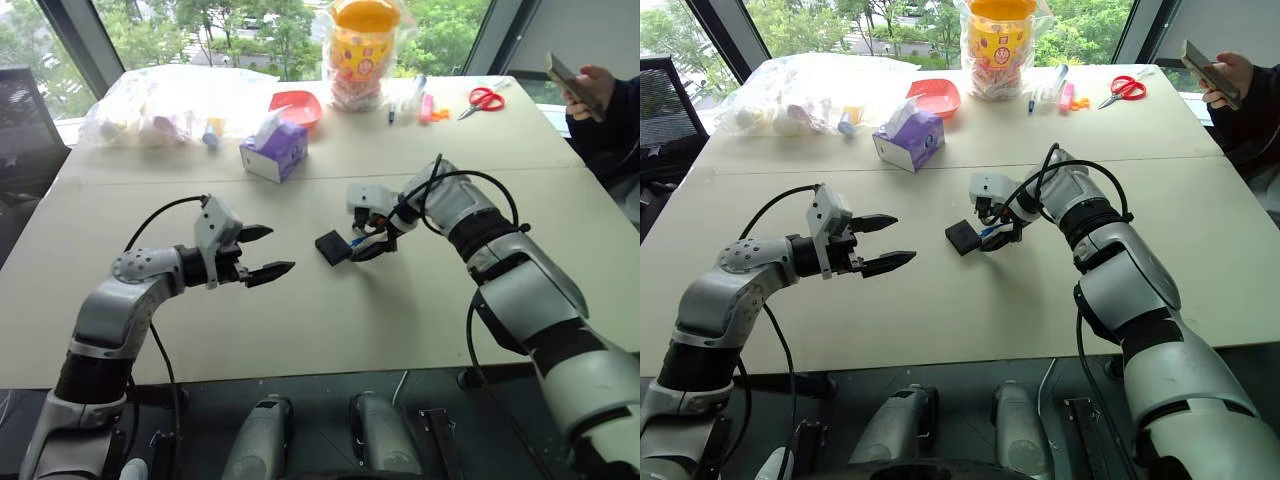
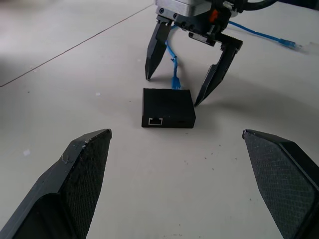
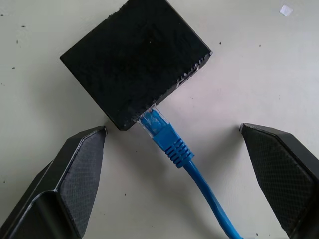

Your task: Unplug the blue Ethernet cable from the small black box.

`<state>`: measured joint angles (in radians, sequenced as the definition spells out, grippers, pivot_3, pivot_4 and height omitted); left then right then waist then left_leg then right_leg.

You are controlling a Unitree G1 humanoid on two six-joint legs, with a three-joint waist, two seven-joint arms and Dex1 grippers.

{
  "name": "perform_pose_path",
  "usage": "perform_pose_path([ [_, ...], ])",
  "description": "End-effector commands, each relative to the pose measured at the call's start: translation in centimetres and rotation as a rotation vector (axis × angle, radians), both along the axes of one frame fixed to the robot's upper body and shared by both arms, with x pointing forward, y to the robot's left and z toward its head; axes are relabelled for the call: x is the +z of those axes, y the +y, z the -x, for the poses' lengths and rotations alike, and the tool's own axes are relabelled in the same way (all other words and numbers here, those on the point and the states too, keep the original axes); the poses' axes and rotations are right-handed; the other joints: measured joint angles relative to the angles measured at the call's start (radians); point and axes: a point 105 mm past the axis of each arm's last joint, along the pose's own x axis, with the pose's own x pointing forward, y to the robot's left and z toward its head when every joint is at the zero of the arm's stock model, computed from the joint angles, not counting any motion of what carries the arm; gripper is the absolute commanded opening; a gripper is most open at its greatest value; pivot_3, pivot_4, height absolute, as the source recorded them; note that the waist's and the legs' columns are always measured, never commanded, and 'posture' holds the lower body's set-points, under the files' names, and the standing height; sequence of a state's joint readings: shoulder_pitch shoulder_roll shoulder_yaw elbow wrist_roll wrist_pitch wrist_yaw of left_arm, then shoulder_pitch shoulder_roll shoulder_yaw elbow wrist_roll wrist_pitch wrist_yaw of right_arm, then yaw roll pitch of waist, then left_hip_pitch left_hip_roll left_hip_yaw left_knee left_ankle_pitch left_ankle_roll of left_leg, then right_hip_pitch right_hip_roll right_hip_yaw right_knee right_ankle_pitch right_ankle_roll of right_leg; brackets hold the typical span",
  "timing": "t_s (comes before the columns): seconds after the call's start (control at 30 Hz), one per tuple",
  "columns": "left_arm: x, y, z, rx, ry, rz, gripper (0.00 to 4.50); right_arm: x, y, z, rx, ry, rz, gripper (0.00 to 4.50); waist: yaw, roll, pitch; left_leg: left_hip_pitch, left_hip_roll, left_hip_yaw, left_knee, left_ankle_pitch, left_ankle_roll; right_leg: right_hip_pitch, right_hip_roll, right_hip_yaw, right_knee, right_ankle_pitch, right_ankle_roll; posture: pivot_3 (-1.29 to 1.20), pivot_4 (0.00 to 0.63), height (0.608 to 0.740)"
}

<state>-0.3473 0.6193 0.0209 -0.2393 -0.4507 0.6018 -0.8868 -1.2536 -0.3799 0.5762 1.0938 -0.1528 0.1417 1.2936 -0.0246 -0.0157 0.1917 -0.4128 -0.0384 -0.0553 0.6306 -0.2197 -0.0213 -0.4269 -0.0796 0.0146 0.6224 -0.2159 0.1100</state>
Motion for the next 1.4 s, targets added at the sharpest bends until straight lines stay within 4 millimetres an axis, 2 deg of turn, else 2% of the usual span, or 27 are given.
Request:
perform_pose_path([
  [0.03,1.5,0.2,0.3,0.015,-0.049,0.021,4.5,-0.3,1.1,0.9,0.075,0.057,0.001,3.12,-0.001,0.0,0.0,0.001,0.0,0.0,0.0,0.0,0.0,0.0,0.0,0.0,0.001,0.0,0.0,0.0,0.15,0.74],
  [0.23,1.7,0.1,-0.4,0.024,-0.022,0.072,4.5,-0.1,1.6,1.3,0.127,0.04,-0.015,0.05,-0.011,0.0,0.0,0.003,-0.001,-0.001,0.0,0.001,-0.002,0.001,0.0,0.0,0.006,0.0,0.0,0.0,0.15,0.74],
  [0.33,2.1,0.3,-1.5,0.043,0.023,0.157,4.5,1.4,2.0,1.1,0.222,-0.173,-0.053,0.01,-0.011,0.0,0.0,0.003,-0.001,-0.002,0.001,0.001,-0.002,0.002,0.0,0.0,0.006,0.0,0.0,0.0,0.15,0.74],
  [0.4,2.2,0.4,-2.4,0.058,0.052,0.194,4.5,3.4,2.8,1.3,0.258,-0.364,-0.156,0.01,-0.012,0.0,0.0,0.003,-0.001,-0.002,0.001,0.001,-0.002,0.002,0.0,0.0,0.007,0.0,0.0,0.0,0.15,0.74],
  [0.5,2.5,-0.1,-3.3,0.041,0.078,0.225,4.5,6.2,2.6,2.6,0.266,-0.643,-0.247,0.01,-0.011,0.0,0.0,0.003,-0.001,-0.002,0.001,0.001,-0.002,0.001,0.0,0.0,0.007,0.0,0.0,0.0,0.15,0.74],
  [0.57,2.8,-0.5,-3.6,0.017,0.094,0.246,4.5,7.0,1.9,3.5,0.266,-0.802,-0.233,0.01,-0.013,0.0,0.0,0.003,-0.001,-0.001,0.0,0.001,-0.002,0.0,0.0,0.0,0.007,0.0,0.0,0.0,0.15,0.74],
  [0.63,3.0,-1.2,-3.5,-0.041,0.118,0.262,4.5,7.9,1.5,4.9,0.2,-0.896,-0.306,0.01,-0.011,0.0,0.0,0.003,-0.001,-0.001,0.001,0.001,-0.002,0.001,0.0,0.001,0.007,0.0,0.0,0.0,0.15,0.74],
  [0.83,3.1,-2.8,-3.2,-0.168,0.19,0.272,4.5,8.6,1.4,7.1,0.13,-1.047,-0.317,0.01,-0.013,0.0,0.0,0.003,-0.001,0.0,0.002,0.002,-0.002,0.001,0.0,0.001,0.007,-0.001,0.0,0.0,0.15,0.74],
  [1.03,4.3,-4.5,-3.0,-0.273,0.221,0.32,4.5,7.7,2.0,8.2,0.144,-1.049,-0.276,0.01,-0.01,-0.001,0.0,0.003,-0.001,0.0,0.003,0.002,-0.002,0.002,0.0,0.001,0.007,-0.001,0.0,0.0,0.15,0.74],
  [1.2,5.0,-4.8,-3.5,-0.284,0.213,0.346,4.5,7.2,2.1,8.5,0.194,-1.045,-0.22,0.01,-0.005,-0.001,0.0,0.003,-0.001,0.001,0.003,0.002,-0.002,0.002,0.0,0.001,0.007,-0.001,0.0,0.0,0.15,0.74],
  [1.37,4.6,-5.4,-3.7,-0.295,0.216,0.346,4.5,7.2,2.2,8.8,0.221,-1.046,-0.204,0.01,0.003,-0.001,0.0,0.003,-0.001,0.0,0.003,0.002,-0.002,0.002,0.0,0.001,0.006,-0.001,0.0,0.0,0.15,0.74],
  [1.4,4.5,-5.5,-3.6,-0.3,0.216,0.345,3.98,7.2,2.3,8.8,0.224,-1.045,-0.205,0.0,0.005,-0.001,0.0,0.003,-0.001,0.0,0.003,0.002,-0.002,0.002,0.0,0.001,0.007,-0.001,0.0,0.0,0.15,0.74],
])
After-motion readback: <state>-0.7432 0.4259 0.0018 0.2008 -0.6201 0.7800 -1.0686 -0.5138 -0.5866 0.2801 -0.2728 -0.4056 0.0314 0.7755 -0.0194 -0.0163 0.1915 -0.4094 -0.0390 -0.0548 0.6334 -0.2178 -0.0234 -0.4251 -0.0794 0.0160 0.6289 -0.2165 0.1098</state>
